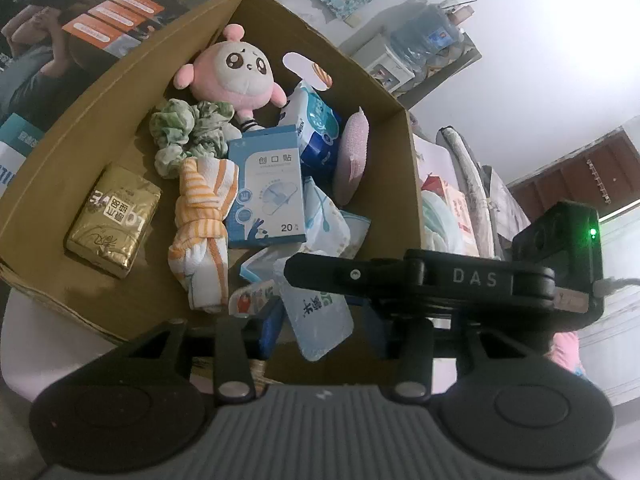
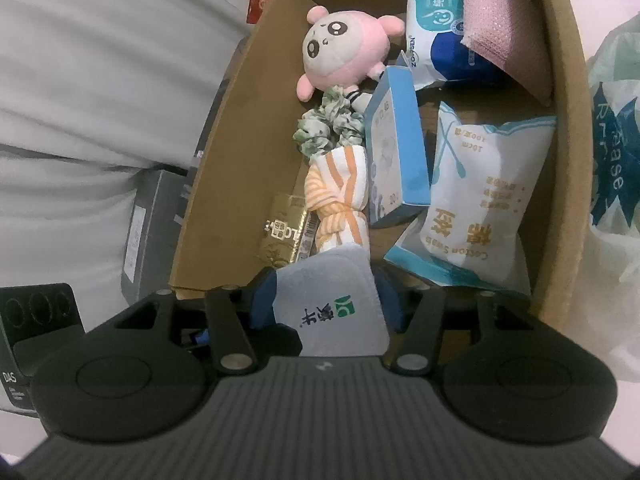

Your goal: Organize soft objects

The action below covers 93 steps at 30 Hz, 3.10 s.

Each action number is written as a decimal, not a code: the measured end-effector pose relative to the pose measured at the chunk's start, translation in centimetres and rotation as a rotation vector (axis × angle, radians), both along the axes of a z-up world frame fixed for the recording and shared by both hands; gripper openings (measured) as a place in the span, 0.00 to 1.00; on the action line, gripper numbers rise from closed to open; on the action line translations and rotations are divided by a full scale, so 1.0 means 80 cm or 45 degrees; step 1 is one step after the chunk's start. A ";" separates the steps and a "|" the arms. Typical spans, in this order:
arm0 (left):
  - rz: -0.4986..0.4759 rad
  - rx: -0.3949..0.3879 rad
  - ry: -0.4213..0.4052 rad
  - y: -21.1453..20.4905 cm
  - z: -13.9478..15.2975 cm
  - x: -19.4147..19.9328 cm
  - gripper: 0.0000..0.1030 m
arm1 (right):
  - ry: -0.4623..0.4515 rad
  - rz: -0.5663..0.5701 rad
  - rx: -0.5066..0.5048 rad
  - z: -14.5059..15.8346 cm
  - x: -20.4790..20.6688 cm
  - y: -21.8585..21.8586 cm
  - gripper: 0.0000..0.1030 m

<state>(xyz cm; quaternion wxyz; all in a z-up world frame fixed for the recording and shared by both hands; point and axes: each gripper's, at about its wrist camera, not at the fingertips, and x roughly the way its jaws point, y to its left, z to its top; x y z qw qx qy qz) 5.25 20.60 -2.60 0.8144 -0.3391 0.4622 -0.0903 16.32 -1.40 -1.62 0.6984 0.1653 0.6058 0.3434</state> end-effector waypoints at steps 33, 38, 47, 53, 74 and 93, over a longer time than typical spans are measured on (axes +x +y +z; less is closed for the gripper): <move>0.121 -0.054 -0.174 -0.001 0.032 -0.015 0.93 | 0.024 -0.150 0.461 0.031 -0.011 -0.054 0.77; 0.164 -0.060 -0.226 -0.002 0.033 -0.020 0.96 | 0.010 -0.218 0.679 0.028 -0.022 -0.091 0.80; 0.144 0.148 -0.338 -0.033 0.058 -0.036 0.98 | -0.133 -0.315 0.901 0.043 -0.067 -0.184 0.84; 0.070 0.426 -0.410 -0.081 0.078 -0.051 1.00 | -0.284 -0.411 0.853 0.048 -0.112 -0.257 0.88; -0.085 0.786 -0.380 -0.233 0.084 -0.071 1.00 | -0.502 -0.583 0.568 0.043 -0.204 -0.393 0.89; -0.463 0.886 -0.591 -0.399 0.036 -0.038 1.00 | -0.703 -0.785 0.088 0.019 -0.189 -0.510 0.93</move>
